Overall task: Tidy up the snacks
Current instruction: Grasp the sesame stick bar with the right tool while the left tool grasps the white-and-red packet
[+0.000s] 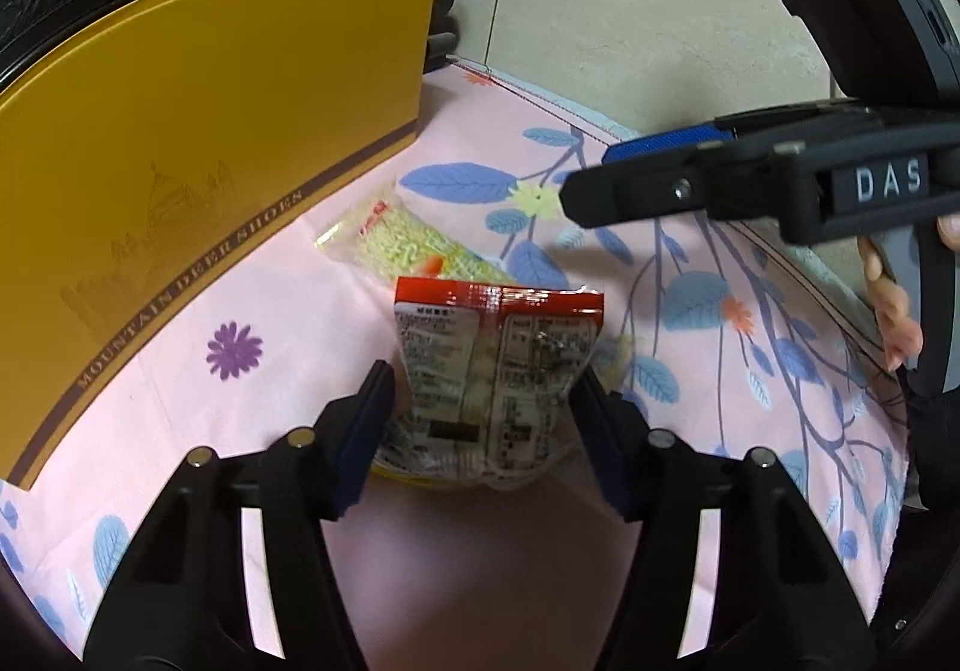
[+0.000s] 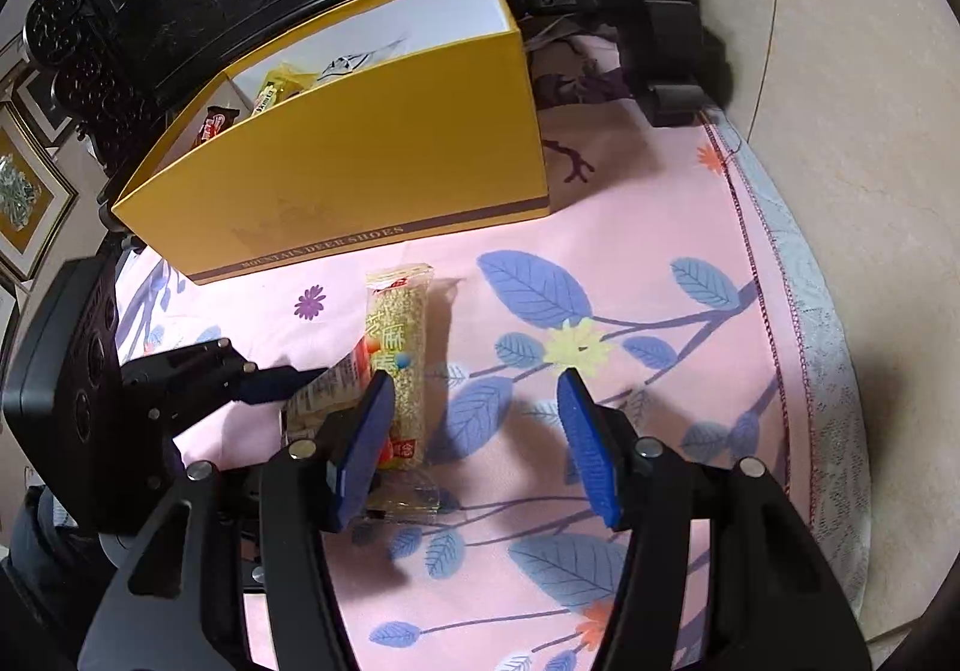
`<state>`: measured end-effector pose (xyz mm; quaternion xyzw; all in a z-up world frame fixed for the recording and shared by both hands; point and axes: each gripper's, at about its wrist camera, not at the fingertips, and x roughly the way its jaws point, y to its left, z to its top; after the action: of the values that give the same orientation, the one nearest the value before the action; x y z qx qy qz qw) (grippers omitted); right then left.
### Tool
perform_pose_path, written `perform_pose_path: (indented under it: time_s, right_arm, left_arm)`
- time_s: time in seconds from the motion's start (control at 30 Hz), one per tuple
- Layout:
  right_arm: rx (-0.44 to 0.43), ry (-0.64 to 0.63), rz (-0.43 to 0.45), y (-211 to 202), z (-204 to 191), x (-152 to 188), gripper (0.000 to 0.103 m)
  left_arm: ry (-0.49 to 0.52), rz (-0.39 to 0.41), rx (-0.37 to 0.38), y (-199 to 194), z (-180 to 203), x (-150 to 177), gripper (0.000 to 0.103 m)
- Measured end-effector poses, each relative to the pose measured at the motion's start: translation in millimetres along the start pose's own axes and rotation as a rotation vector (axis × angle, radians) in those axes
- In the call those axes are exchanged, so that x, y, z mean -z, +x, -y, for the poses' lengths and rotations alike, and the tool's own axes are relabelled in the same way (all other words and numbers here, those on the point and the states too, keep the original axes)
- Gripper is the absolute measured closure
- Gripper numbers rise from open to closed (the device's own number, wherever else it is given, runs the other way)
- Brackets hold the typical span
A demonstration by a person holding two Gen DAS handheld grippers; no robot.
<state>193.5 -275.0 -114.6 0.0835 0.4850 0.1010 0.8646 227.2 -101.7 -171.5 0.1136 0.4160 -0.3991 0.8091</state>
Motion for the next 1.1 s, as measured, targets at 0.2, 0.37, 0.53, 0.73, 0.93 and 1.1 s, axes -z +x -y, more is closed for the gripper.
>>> perform_pose_path:
  time_s: [0.2, 0.37, 0.53, 0.73, 0.93, 1.1]
  right_arm:
    - [-0.026, -0.045, -0.033, 15, -20, 4, 0.044]
    - [-0.002, -0.096, -0.047, 29, -41, 2, 0.044]
    - [0.03, -0.137, -0.072, 46, -54, 2, 0.044]
    - [0.088, -0.144, -0.085, 59, -53, 4, 0.044]
    - [0.129, -0.165, -0.073, 63, -57, 8, 0.044]
    - [0.16, -0.182, -0.049, 65, -64, 8, 0.044]
  left_arm:
    - [-0.022, -0.012, -0.082, -12, 5, 12, 0.045]
    - [-0.094, -0.04, -0.208, -25, 3, 23, 0.046]
    - [-0.184, -0.031, -0.239, -41, -9, 37, 0.046]
    - [-0.321, -0.03, -0.325, -58, -32, 49, 0.046]
    - [-0.402, -0.001, -0.393, -63, -35, 53, 0.044]
    - [-0.468, 0.033, -0.457, -58, -31, 52, 0.044]
